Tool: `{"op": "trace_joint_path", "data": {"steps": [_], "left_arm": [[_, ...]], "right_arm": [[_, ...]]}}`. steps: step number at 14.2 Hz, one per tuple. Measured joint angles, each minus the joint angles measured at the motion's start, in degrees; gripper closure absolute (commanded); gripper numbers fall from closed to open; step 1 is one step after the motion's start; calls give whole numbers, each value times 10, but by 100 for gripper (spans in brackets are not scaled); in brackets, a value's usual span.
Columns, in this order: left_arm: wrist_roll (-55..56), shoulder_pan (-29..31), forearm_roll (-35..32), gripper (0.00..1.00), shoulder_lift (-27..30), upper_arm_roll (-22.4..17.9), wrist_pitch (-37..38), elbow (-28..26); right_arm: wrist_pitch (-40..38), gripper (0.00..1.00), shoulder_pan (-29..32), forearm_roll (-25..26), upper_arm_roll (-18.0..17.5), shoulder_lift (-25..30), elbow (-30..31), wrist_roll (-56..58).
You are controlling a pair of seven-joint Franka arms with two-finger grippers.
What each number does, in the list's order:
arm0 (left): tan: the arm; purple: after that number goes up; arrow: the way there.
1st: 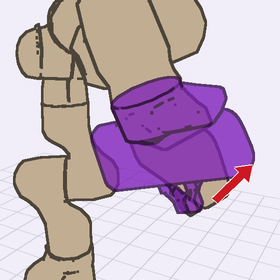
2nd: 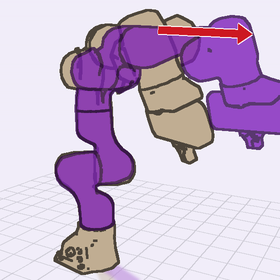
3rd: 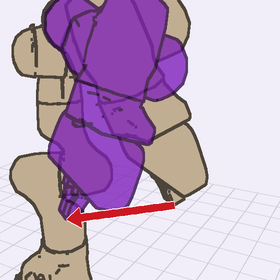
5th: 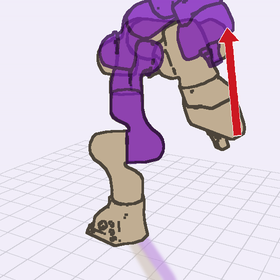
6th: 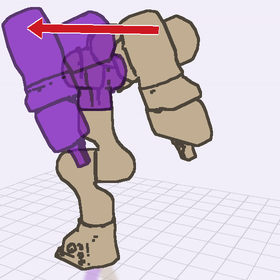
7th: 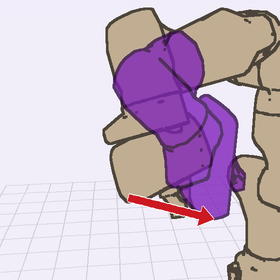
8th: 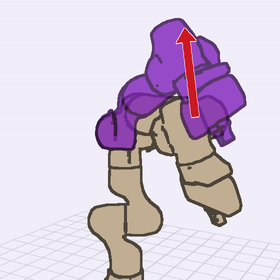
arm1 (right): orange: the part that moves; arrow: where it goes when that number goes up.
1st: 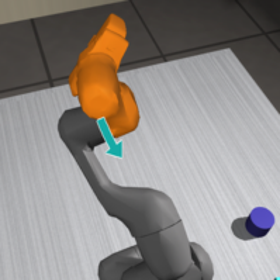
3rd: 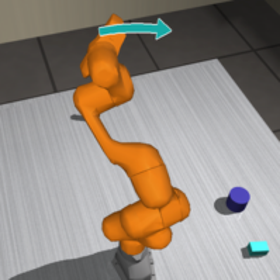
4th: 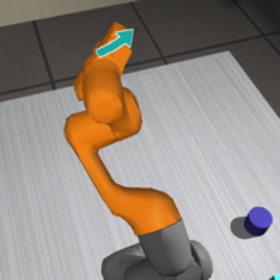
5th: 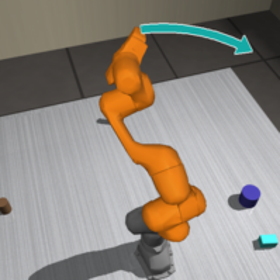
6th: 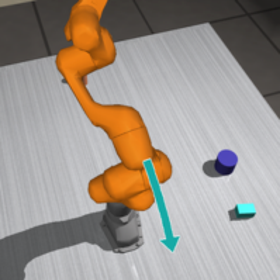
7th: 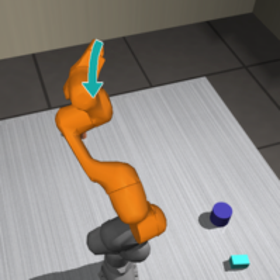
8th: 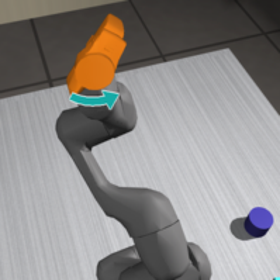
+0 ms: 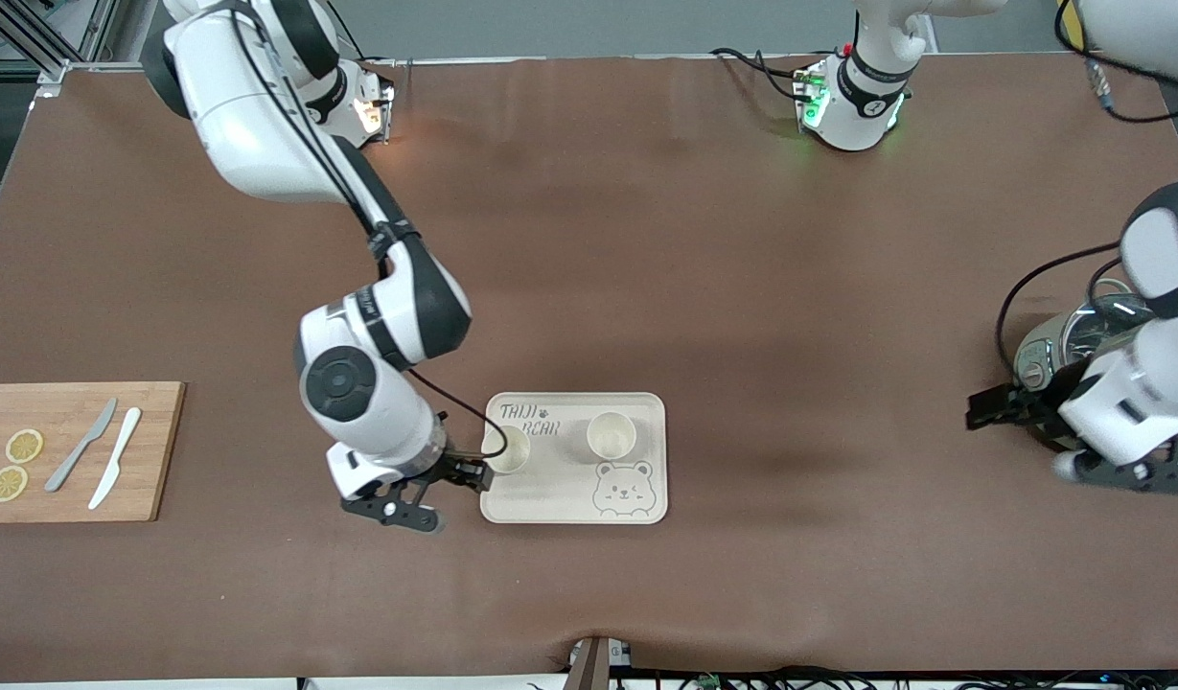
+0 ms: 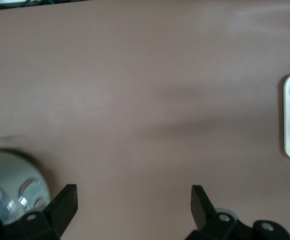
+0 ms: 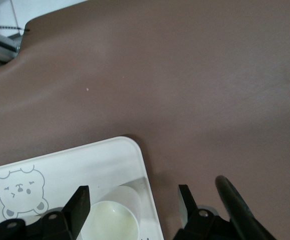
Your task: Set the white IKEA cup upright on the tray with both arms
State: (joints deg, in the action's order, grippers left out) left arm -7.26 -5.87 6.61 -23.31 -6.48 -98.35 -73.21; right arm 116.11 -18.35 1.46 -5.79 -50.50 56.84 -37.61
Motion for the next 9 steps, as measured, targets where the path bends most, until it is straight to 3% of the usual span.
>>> {"op": "trace_joint_path", "data": {"steps": [1,5,9], "left_arm": [[-1,2,0,0,36,0,4,-28],[-1,2,0,0,175,2,8,-144],[2,10,-51,0,235,70,7,-206]], "right_arm": [[-6,0,19,0,-9,4,0,15],[-29,0,72,0,-15,25,-3,111],[-75,0,115,1,-14,66,0,218]]}}
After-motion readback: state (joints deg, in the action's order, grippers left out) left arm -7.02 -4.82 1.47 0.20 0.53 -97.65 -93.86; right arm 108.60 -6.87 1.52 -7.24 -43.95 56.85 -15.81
